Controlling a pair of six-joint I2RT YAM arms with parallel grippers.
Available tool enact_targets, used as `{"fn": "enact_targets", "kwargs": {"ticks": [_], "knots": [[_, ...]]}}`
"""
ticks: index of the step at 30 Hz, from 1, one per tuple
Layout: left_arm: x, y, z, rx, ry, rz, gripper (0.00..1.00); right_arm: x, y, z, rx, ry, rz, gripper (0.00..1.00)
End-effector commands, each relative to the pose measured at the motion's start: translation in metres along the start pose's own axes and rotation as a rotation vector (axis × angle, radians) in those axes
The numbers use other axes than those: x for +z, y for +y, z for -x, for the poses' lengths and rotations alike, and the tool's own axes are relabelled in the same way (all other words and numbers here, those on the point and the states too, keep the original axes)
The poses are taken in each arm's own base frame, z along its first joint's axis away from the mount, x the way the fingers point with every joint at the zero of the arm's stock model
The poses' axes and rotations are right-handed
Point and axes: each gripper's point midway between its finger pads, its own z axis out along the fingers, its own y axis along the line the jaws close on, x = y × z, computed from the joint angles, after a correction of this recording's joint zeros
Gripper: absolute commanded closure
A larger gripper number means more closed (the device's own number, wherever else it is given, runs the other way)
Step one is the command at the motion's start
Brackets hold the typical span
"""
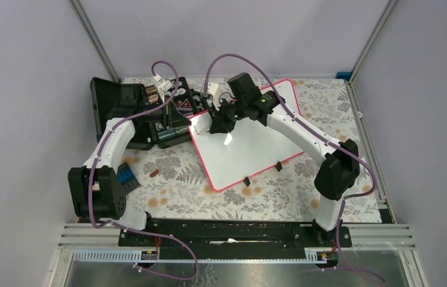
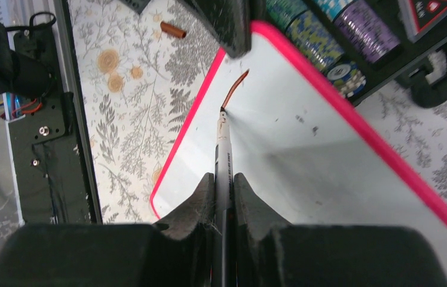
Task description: Write a sentence on the whiteboard
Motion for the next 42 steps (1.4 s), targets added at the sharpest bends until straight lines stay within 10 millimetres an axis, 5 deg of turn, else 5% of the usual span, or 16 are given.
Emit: {"fn": "enact_targets", "kwargs": {"ticks": [1,9,16,42], "knots": [[0.000,-0.002,0.011,0.084,-0.025,-0.018,1.00,-0.010,0.006,-0.001,-0.036,-0.011,-0.016,1.00],[0.001,-0.004,0.012,0.085,-0.025,-0.020,1.00,-0.016,0.018,-0.009,-0.021,-0.011,0.011,1.00],[0.003,-0.006,0.012,0.089,-0.022,-0.025,1.00,-0.026,0.027,0.014,-0.033,-0.070,0.041,1.00],[0.003,-0.007,0.012,0.099,-0.021,-0.019,1.00,-0.006,0.003,0.026,-0.023,-0.070,-0.006,1.00]]}}
